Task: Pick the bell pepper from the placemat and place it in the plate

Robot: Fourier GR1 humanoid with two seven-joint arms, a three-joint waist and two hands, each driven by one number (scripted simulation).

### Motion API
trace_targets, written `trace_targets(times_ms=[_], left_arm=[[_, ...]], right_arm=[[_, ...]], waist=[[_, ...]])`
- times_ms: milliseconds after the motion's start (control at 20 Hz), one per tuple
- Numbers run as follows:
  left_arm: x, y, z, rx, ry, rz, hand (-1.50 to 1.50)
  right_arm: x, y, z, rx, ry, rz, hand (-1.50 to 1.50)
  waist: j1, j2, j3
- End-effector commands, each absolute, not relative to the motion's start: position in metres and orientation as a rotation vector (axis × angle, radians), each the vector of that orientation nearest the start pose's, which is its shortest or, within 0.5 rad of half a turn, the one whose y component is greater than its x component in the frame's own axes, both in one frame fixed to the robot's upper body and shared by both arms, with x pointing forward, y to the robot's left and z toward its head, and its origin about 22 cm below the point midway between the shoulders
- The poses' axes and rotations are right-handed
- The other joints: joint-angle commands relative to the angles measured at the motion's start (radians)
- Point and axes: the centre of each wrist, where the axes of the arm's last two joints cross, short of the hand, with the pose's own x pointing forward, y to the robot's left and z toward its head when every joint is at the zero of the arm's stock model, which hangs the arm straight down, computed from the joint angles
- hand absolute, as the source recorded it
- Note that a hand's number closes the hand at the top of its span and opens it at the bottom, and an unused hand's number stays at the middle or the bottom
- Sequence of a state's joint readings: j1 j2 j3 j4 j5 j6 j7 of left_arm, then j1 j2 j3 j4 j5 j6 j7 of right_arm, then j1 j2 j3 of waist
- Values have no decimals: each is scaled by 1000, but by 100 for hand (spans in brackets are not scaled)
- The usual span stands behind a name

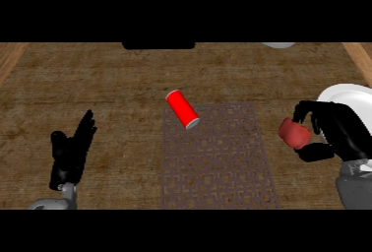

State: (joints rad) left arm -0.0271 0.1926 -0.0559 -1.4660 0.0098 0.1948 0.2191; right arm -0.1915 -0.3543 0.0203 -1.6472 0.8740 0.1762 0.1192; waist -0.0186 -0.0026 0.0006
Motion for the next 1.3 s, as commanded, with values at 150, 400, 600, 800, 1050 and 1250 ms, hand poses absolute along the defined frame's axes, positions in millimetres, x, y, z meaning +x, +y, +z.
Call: trace_targets(times_ms=[150, 400, 600, 800, 1050, 1250], left_arm=[[252, 264, 1, 260, -1277, -17, 0], [237, 240, -16, 235, -1279, -19, 0], [237, 247, -16, 259, -1286, -26, 0], [235, 241, -17, 245, -1276, -38, 0], [249, 256, -14, 244, -1277, -20, 0], [253, 243, -13, 240, -1290, -43, 0]], right_arm=[[259, -317, 139, -1218, -1526, 669, 150], [262, -344, 154, -1257, -1434, 516, 150], [272, -364, 148, -1272, -1389, 456, 150], [288, -398, 148, -1284, -1322, 443, 150], [287, -437, 121, -1241, -1285, 489, 150], [316, -445, 102, -1256, -1199, 517, 150]], waist=[[2, -1, 0], [19, 2, -1], [22, 3, 0], [26, 4, 0], [24, 4, 0], [32, 7, 0]])
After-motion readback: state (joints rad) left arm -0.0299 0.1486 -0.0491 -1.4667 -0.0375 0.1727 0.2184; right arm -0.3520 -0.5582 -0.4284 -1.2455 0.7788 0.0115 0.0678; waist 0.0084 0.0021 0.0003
